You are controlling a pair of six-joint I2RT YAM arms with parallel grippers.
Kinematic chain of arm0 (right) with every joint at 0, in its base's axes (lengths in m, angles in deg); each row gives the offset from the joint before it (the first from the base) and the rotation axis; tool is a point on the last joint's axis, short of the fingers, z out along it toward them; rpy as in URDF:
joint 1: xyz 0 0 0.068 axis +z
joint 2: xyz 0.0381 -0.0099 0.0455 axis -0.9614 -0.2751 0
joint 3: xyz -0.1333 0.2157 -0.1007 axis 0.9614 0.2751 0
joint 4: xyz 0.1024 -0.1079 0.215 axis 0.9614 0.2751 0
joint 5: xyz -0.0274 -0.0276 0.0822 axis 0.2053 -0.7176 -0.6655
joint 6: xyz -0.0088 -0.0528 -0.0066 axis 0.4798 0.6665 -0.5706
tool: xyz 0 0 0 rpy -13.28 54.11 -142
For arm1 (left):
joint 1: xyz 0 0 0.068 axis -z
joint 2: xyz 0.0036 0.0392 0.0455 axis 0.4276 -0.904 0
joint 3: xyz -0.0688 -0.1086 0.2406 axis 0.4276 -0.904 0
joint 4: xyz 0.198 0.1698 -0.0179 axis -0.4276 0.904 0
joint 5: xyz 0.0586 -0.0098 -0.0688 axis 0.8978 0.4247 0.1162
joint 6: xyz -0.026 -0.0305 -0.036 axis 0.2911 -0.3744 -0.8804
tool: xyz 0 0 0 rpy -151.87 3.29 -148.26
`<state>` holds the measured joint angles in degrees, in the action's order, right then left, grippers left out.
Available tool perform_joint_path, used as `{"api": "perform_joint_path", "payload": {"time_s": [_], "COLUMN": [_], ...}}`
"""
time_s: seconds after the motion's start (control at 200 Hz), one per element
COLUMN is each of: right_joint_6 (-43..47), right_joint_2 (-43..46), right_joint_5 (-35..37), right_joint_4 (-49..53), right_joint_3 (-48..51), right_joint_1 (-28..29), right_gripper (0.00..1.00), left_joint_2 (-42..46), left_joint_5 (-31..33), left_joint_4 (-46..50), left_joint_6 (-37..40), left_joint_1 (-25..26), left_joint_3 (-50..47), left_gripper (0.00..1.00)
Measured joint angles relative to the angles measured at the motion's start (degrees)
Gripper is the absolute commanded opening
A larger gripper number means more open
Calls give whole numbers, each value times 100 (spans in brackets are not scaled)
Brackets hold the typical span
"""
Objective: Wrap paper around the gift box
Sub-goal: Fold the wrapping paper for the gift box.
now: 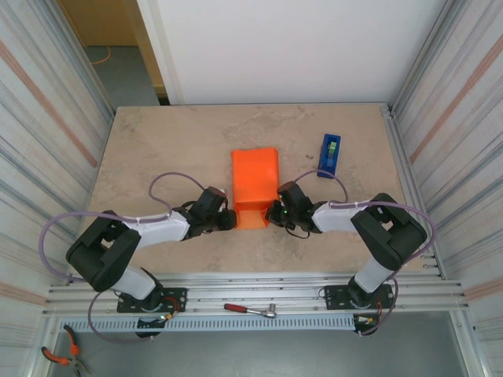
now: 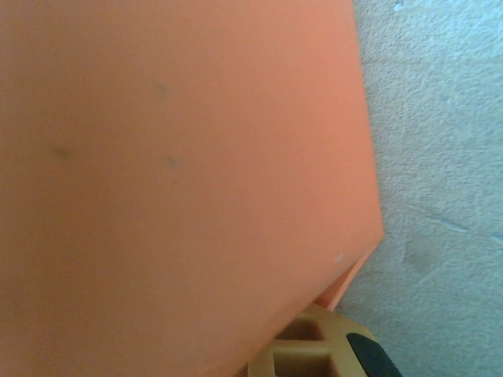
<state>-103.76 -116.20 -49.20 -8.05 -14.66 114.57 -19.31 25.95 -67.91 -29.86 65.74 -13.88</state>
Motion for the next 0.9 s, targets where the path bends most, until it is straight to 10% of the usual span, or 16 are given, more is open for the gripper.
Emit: {"api": "perform_joint_path", "payload": {"time_s": [0.902], "right_joint_6": [-105], "right_joint_2": [0], "right_joint_5": [44], "right_joint_4": [-33], "right_joint_3": [11], "right_joint_1": [57], "right_gripper": [0], "left_joint_2": [-787], "left_joint_5": [-481], "left_joint_4": [-540], "left_joint_6": [291], "left_joint_1": [170], "left_joint_3": [741], "left_gripper": [34]}}
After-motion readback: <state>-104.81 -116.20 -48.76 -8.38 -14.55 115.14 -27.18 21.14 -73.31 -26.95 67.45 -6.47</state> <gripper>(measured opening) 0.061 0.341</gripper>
